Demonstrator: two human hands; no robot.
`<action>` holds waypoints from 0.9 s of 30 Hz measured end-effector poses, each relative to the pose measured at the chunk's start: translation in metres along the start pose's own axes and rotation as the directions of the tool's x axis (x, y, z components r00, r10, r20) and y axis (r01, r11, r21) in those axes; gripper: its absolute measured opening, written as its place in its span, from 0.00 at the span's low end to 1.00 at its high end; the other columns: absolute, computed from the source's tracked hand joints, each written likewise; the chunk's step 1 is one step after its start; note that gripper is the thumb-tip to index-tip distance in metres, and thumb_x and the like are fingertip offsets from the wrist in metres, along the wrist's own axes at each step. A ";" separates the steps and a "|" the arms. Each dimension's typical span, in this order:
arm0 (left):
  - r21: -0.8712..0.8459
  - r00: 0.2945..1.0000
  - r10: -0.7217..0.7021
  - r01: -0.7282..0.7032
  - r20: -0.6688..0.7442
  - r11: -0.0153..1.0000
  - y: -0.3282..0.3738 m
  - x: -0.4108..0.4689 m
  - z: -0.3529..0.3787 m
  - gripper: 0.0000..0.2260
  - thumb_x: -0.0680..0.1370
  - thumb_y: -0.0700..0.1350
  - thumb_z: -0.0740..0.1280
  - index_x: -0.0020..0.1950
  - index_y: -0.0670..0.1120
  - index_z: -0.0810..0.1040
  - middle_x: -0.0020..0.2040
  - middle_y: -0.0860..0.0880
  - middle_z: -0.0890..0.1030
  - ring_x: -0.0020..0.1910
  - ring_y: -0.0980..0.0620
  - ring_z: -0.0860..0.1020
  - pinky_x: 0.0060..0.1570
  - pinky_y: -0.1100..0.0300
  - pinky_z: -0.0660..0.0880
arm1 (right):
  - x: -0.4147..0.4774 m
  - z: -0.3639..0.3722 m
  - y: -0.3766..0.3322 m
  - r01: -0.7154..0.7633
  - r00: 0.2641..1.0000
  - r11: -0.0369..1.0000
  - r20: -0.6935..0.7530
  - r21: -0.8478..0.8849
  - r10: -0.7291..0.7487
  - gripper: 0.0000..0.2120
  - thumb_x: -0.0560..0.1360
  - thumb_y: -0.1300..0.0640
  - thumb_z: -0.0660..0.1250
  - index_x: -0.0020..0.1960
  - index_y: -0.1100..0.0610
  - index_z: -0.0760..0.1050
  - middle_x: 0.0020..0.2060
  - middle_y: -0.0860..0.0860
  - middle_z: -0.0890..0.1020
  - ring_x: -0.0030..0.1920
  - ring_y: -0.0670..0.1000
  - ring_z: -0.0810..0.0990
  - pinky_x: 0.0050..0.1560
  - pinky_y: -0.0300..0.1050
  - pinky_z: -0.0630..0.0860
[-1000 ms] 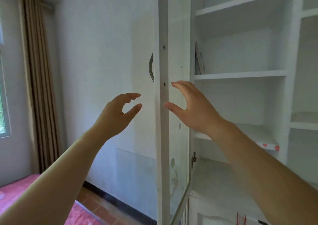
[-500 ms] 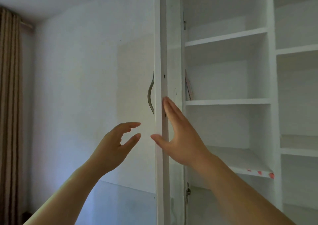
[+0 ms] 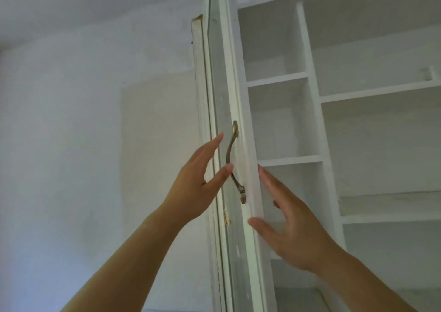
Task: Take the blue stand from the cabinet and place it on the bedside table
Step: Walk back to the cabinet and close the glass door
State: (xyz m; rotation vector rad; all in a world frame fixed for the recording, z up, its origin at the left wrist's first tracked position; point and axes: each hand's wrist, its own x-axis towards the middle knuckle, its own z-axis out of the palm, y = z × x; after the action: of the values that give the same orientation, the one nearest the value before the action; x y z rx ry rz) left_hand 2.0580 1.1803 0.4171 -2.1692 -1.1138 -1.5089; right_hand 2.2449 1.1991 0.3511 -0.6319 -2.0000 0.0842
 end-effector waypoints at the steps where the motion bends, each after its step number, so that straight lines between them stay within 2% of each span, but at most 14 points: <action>1: -0.006 1.000 0.015 -0.015 0.026 1.000 0.002 0.005 0.011 0.27 0.74 0.61 0.56 0.72 0.62 0.54 0.67 0.65 0.61 0.69 0.61 0.63 0.66 0.57 0.65 | -0.003 -0.007 0.005 -0.007 1.000 1.000 -0.007 -0.011 0.007 0.39 0.74 0.48 0.65 0.70 0.30 0.38 0.71 0.27 0.47 0.71 0.32 0.49 0.73 0.48 0.57; 5: -0.086 0.981 0.127 -0.115 0.147 0.990 0.000 0.019 0.066 0.23 0.78 0.62 0.52 0.72 0.64 0.53 0.74 0.62 0.56 0.73 0.62 0.54 0.72 0.48 0.57 | -0.015 -0.037 0.030 -0.049 0.998 0.992 -0.032 -0.115 0.045 0.39 0.77 0.52 0.62 0.69 0.31 0.35 0.70 0.26 0.42 0.70 0.30 0.43 0.73 0.41 0.50; 8: -0.134 0.964 0.179 -0.155 0.195 0.979 -0.003 0.029 0.114 0.26 0.78 0.61 0.53 0.74 0.62 0.47 0.76 0.59 0.55 0.74 0.60 0.52 0.72 0.46 0.56 | -0.018 -0.061 0.056 -0.072 0.997 0.965 -0.047 -0.252 0.063 0.37 0.77 0.49 0.60 0.71 0.35 0.35 0.70 0.26 0.38 0.70 0.30 0.41 0.73 0.39 0.48; 10: -0.125 0.968 0.158 -0.135 0.194 0.983 -0.002 0.035 0.144 0.28 0.77 0.62 0.52 0.74 0.63 0.43 0.77 0.59 0.49 0.75 0.59 0.48 0.73 0.46 0.54 | -0.018 -0.075 0.075 -0.098 0.995 0.937 -0.041 -0.336 0.089 0.36 0.77 0.47 0.58 0.71 0.37 0.34 0.70 0.28 0.36 0.71 0.32 0.41 0.73 0.40 0.49; 13: -0.057 0.978 0.099 -0.090 0.183 0.994 -0.002 0.045 0.184 0.30 0.75 0.65 0.53 0.70 0.68 0.36 0.75 0.62 0.40 0.74 0.59 0.42 0.72 0.51 0.49 | -0.015 -0.091 0.103 -0.126 0.992 0.901 -0.032 -0.415 0.124 0.37 0.77 0.44 0.58 0.72 0.39 0.33 0.70 0.30 0.34 0.72 0.35 0.40 0.73 0.42 0.51; 16: 0.052 0.983 0.086 -0.096 0.164 0.994 -0.003 0.056 0.215 0.31 0.73 0.66 0.52 0.68 0.70 0.34 0.73 0.64 0.36 0.74 0.58 0.41 0.69 0.53 0.50 | -0.009 -0.105 0.136 -0.149 0.988 0.888 -0.026 -0.434 0.153 0.41 0.75 0.41 0.61 0.71 0.40 0.31 0.70 0.31 0.33 0.72 0.36 0.41 0.71 0.42 0.51; 20: 0.192 0.983 0.079 -0.110 0.164 0.975 -0.019 0.070 0.248 0.30 0.72 0.69 0.48 0.69 0.69 0.35 0.74 0.62 0.35 0.75 0.55 0.41 0.70 0.48 0.53 | 0.001 -0.119 0.187 -0.137 0.989 0.897 -0.010 -0.420 0.146 0.44 0.73 0.41 0.64 0.71 0.40 0.31 0.70 0.31 0.33 0.73 0.37 0.40 0.73 0.42 0.52; 27: 0.405 0.987 0.029 -0.092 0.158 0.910 -0.037 0.088 0.294 0.30 0.71 0.68 0.48 0.65 0.72 0.31 0.68 0.65 0.26 0.67 0.63 0.26 0.65 0.55 0.43 | 0.019 -0.130 0.259 -0.051 0.998 0.918 0.023 -0.393 0.066 0.46 0.72 0.43 0.66 0.71 0.40 0.32 0.69 0.30 0.32 0.71 0.36 0.35 0.72 0.39 0.49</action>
State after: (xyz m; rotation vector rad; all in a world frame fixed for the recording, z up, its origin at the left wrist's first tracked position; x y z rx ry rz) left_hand 2.2440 1.4212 0.3645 -2.0192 -1.2648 -0.9851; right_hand 2.4497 1.4048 0.3492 -0.9512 -2.0489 -0.2802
